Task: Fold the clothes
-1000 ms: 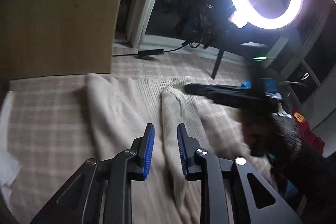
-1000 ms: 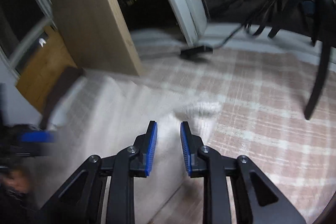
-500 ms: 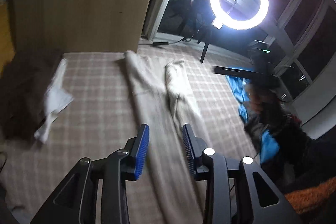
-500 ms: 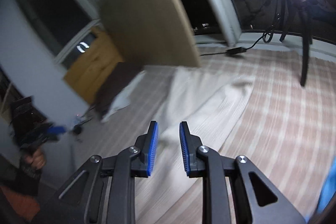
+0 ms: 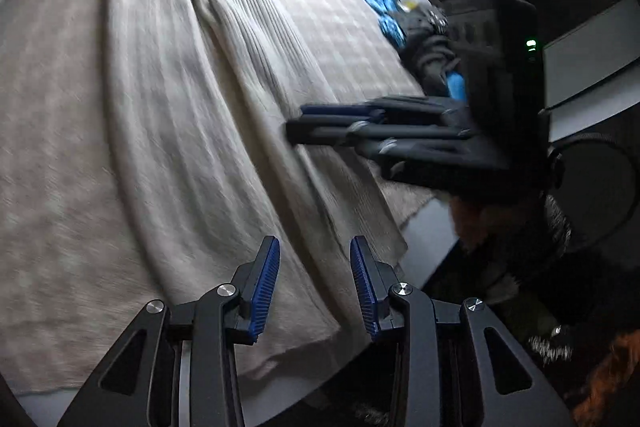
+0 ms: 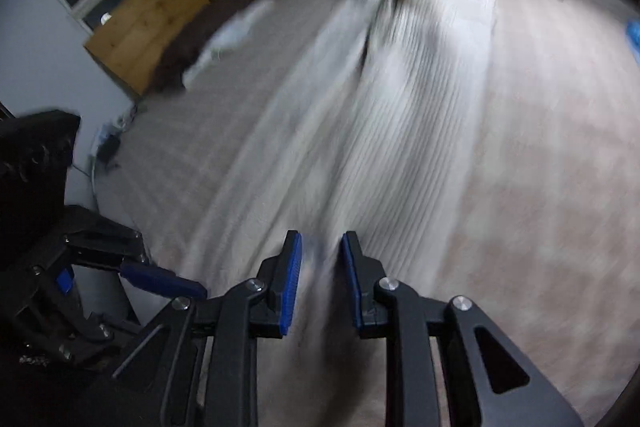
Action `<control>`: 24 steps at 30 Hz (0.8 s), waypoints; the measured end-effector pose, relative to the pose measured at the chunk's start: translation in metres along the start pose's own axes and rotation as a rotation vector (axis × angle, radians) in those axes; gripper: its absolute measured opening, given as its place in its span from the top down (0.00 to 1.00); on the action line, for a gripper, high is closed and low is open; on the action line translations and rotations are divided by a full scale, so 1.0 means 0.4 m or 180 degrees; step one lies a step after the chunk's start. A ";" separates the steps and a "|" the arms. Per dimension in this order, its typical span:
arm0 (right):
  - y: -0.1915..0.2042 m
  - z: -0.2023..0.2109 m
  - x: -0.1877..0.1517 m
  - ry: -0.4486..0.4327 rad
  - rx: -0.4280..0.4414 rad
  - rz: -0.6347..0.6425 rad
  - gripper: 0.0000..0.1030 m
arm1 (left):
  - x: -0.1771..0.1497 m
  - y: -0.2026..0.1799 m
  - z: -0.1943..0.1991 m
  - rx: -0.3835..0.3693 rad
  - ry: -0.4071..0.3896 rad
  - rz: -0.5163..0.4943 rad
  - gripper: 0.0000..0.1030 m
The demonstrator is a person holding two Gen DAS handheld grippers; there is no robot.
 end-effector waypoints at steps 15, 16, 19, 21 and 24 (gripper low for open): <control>-0.001 0.024 -0.026 -0.0222 -0.0818 -0.0004 0.82 | -0.049 -0.030 -0.043 0.0051 -0.0062 -0.0458 0.67; 0.005 0.027 -0.024 -0.0263 -0.0875 0.0040 0.82 | -0.050 -0.026 -0.054 0.0040 -0.0034 -0.0458 0.69; 0.022 0.086 -0.041 -0.0396 -0.0819 -0.0088 0.79 | -0.076 -0.009 0.022 0.0155 -0.0164 -0.0404 0.69; 0.028 0.144 -0.070 -0.0538 -0.0764 -0.0244 0.65 | -0.094 0.003 0.076 0.0235 -0.0258 -0.0366 0.65; 0.009 0.185 -0.132 -0.0643 -0.0770 -0.0559 0.53 | -0.133 0.055 0.102 0.0415 -0.0253 -0.0193 0.64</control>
Point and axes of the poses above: each gripper's, at about its wrist camera, not at the fingertips, and z roughly against the way its jaws point, y to its left, x to its top, the point moved 3 cm from there along -z, roughly the way its jaws point, and after that the axes turned 2 degrees about -z, right-handed, at the moved point
